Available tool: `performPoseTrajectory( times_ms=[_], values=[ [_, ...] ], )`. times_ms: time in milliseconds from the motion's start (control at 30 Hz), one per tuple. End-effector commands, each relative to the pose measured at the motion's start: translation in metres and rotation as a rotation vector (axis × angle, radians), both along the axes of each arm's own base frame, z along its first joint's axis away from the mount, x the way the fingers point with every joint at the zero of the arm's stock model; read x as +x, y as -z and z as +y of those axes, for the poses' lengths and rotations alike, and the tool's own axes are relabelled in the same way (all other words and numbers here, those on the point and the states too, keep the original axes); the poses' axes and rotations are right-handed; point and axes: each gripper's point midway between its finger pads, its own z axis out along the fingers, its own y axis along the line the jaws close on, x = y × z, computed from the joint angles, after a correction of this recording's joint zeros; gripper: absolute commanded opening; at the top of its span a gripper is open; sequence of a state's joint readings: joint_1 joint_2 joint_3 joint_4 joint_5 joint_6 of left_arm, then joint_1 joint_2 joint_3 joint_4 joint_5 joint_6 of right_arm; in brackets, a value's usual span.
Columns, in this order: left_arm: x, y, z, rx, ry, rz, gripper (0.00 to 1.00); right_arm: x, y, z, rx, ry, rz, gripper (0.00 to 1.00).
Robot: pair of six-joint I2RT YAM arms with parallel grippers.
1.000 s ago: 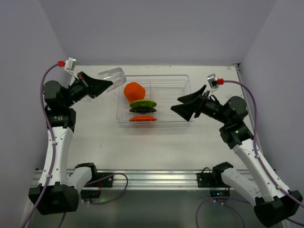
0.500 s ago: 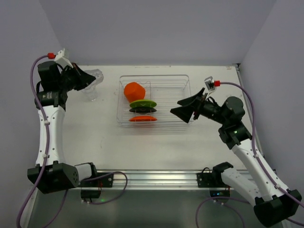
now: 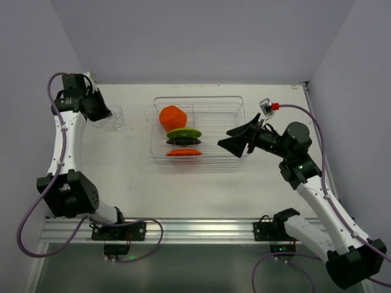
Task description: Unload the mixed dishes from the dish rack
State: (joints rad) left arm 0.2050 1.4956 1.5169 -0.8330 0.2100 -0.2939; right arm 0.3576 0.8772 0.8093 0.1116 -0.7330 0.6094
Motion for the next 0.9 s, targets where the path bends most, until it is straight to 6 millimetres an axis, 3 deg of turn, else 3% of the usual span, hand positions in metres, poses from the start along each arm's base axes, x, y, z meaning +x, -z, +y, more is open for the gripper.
performPoseTrajectory(
  times_ms=[0,100,267,567,667,867],
  values=[
    [0.002,-0.011,0.033,0.136,-0.101,0.009,0.00,-0.004,-0.003,0.001,0.000,-0.032,-0.023,0.99],
    [-0.004,0.002,0.055,0.227,-0.169,0.088,0.00,-0.004,-0.001,0.002,-0.002,-0.037,-0.017,0.99],
    [-0.006,0.032,0.064,0.258,-0.189,0.177,0.00,-0.003,0.001,0.002,-0.002,-0.037,-0.013,0.99],
    [0.028,0.069,0.066,0.208,-0.203,0.232,0.00,-0.004,0.005,0.004,0.001,-0.049,-0.007,0.99],
    [0.037,0.090,0.068,0.201,-0.204,0.268,0.00,-0.005,0.005,0.003,-0.001,-0.047,-0.011,0.99],
    [0.057,0.106,0.073,0.194,-0.216,0.298,0.00,-0.004,0.008,0.003,-0.005,-0.046,-0.010,0.99]
  ],
)
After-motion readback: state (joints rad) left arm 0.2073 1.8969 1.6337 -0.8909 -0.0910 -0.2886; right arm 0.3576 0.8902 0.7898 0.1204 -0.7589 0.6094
